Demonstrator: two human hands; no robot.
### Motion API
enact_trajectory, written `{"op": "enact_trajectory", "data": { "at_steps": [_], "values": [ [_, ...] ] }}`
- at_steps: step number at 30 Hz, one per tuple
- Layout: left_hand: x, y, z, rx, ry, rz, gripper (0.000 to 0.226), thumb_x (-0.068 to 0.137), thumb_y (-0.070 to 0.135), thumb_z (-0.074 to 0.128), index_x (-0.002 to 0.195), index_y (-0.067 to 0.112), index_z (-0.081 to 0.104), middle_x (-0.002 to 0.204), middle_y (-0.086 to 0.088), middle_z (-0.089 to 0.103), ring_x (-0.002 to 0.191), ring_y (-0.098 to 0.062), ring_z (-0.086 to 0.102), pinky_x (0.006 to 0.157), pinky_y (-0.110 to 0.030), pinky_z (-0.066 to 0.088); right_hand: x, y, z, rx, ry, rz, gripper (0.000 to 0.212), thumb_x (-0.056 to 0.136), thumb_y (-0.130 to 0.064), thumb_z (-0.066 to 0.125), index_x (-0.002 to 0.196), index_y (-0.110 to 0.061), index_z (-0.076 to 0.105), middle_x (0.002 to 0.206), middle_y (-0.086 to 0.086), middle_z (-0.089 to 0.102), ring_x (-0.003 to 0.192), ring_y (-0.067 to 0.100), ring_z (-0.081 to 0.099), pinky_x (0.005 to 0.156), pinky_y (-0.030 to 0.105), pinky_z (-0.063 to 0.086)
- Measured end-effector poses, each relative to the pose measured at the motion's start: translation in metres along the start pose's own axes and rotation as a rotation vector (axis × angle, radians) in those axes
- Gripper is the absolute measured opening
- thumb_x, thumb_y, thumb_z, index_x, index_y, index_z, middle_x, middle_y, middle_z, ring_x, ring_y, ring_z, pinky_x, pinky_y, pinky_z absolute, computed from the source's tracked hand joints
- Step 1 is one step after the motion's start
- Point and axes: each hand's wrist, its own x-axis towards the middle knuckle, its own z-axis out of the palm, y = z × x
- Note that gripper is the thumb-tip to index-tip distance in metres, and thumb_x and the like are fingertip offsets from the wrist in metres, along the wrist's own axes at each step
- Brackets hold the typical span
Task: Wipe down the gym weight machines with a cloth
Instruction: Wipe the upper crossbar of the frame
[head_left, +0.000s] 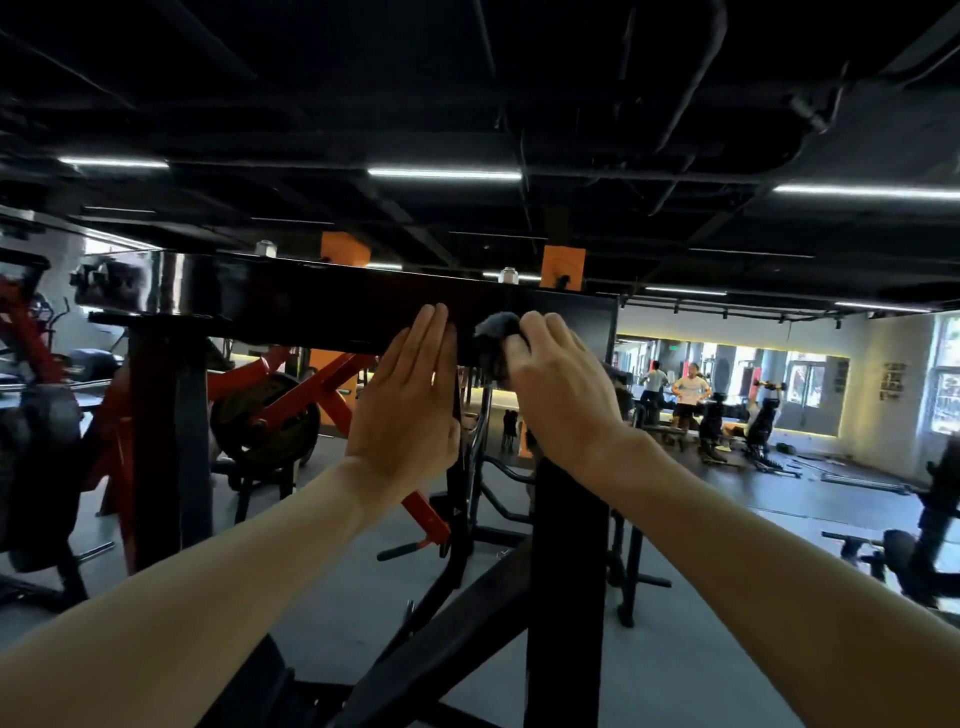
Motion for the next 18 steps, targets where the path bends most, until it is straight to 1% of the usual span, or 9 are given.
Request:
{"op": "enact_trajectory", "data": {
  "at_steps": [2, 5, 8, 11, 12, 13, 15, 17, 18],
  "values": [
    [0.001, 0.002, 0.001, 0.038, -0.001, -0.004, 0.078, 0.089, 0.020, 0.054, 0.154, -0.009, 0.023, 0.164, -0.029, 0.015, 0.156, -0.036, 0.009, 0.124, -0.050, 0.022, -0.013, 0.007, 0.003, -0.030, 0.029, 0.039, 0.036, 0.077, 0.004, 0.075, 0.112, 0.005, 0.065, 0.107, 0.018, 0.058, 0.103, 0.031, 0.057, 0.098, 0.040, 0.054],
    [0.004, 0.011, 0.001, 0.087, -0.036, -0.039, 0.079, 0.091, 0.027, 0.052, 0.154, -0.011, 0.022, 0.164, -0.031, 0.012, 0.155, -0.039, 0.008, 0.123, -0.052, 0.023, -0.032, 0.019, 0.010, -0.110, 0.062, 0.156, 0.040, 0.074, 0.005, 0.078, 0.111, 0.009, 0.064, 0.105, 0.024, 0.058, 0.100, 0.035, 0.058, 0.093, 0.040, 0.056],
    [0.007, 0.014, -0.001, 0.129, -0.072, -0.062, 0.083, 0.092, 0.033, 0.052, 0.154, -0.013, 0.020, 0.163, -0.033, 0.010, 0.155, -0.042, 0.007, 0.123, -0.053, 0.023, -0.033, 0.024, 0.012, -0.073, 0.061, 0.239, 0.043, 0.070, 0.004, 0.083, 0.110, 0.010, 0.066, 0.105, 0.027, 0.059, 0.101, 0.038, 0.060, 0.086, 0.040, 0.058],
    [0.009, 0.018, -0.007, 0.163, -0.137, -0.075, 0.091, 0.093, 0.039, 0.051, 0.155, -0.012, 0.010, 0.164, -0.033, 0.001, 0.155, -0.042, 0.001, 0.125, -0.052, 0.019, -0.038, 0.032, 0.004, -0.033, 0.034, 0.341, 0.041, 0.072, 0.008, 0.080, 0.111, 0.012, 0.066, 0.109, 0.030, 0.058, 0.102, 0.041, 0.059, 0.081, 0.041, 0.059],
    [0.009, 0.020, -0.010, 0.167, -0.155, -0.077, 0.091, 0.093, 0.040, 0.049, 0.156, -0.011, 0.006, 0.164, -0.032, -0.001, 0.155, -0.041, -0.001, 0.126, -0.051, 0.018, -0.043, 0.037, 0.002, 0.012, 0.024, 0.392, 0.042, 0.075, 0.009, 0.078, 0.115, 0.012, 0.064, 0.114, 0.032, 0.056, 0.106, 0.043, 0.057, 0.085, 0.043, 0.059],
    [0.009, 0.023, -0.012, 0.148, -0.154, -0.065, 0.091, 0.093, 0.038, 0.048, 0.156, -0.010, 0.005, 0.165, -0.030, -0.003, 0.155, -0.040, -0.003, 0.126, -0.050, 0.017, -0.052, 0.044, 0.002, 0.077, 0.009, 0.447, 0.044, 0.079, 0.009, 0.075, 0.120, 0.012, 0.061, 0.120, 0.033, 0.052, 0.111, 0.044, 0.054, 0.092, 0.045, 0.058],
    [0.010, 0.039, -0.016, 0.072, -0.118, 0.015, 0.089, 0.089, 0.025, 0.053, 0.158, -0.006, 0.006, 0.167, -0.025, 0.000, 0.156, -0.035, 0.000, 0.126, -0.050, 0.019, -0.071, 0.057, 0.009, 0.221, 0.003, 0.508, 0.042, 0.087, 0.003, 0.070, 0.126, 0.008, 0.054, 0.130, 0.033, 0.044, 0.119, 0.043, 0.048, 0.104, 0.051, 0.049],
    [0.013, 0.066, -0.018, 0.004, -0.092, 0.139, 0.086, 0.086, 0.017, 0.049, 0.159, -0.002, 0.009, 0.168, -0.019, 0.003, 0.157, -0.029, 0.002, 0.126, -0.049, 0.020, -0.081, 0.064, 0.019, 0.377, 0.074, 0.441, 0.043, 0.091, 0.000, 0.068, 0.130, 0.005, 0.052, 0.131, 0.030, 0.042, 0.117, 0.038, 0.046, 0.104, 0.050, 0.048],
    [0.016, 0.080, -0.018, -0.025, -0.096, 0.175, 0.080, 0.089, 0.021, 0.044, 0.159, 0.000, 0.012, 0.168, -0.017, 0.006, 0.157, -0.027, 0.004, 0.126, -0.049, 0.020, -0.078, 0.067, 0.025, 0.466, 0.110, 0.396, 0.046, 0.092, 0.000, 0.068, 0.134, 0.004, 0.050, 0.132, 0.026, 0.042, 0.117, 0.035, 0.045, 0.104, 0.047, 0.048]
  ]
}}
